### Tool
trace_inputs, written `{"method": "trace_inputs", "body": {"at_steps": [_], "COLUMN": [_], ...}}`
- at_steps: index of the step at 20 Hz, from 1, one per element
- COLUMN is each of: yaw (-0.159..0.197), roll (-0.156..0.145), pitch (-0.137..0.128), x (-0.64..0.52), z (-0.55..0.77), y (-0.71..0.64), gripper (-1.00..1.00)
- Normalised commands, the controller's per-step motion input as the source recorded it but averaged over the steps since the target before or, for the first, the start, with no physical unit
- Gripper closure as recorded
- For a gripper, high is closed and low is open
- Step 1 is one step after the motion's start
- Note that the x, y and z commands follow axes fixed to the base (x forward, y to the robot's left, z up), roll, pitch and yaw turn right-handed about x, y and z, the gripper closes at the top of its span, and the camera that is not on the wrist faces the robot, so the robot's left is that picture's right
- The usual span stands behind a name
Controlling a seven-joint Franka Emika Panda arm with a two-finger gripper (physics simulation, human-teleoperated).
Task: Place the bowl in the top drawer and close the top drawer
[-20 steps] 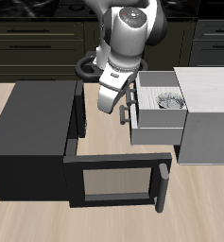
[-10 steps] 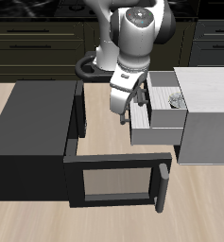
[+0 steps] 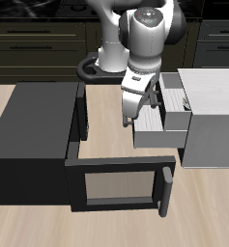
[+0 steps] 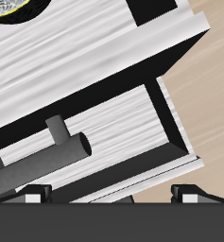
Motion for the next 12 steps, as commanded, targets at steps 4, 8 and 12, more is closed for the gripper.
{"method": "trace_inputs", "body": {"at_steps": [4,8,12], "yaw": [-0.027,-0.006,-0.011], "roll": [0.050,0.052,0.048], "pitch": [-0.022,0.002,-0.006], "x": [0.10,0.06,0.06], "z": [-0.01,-0.05,0.03], "y": [0.32,0.37,0.32], "gripper": [-1.00,-1.00,-1.00]}}
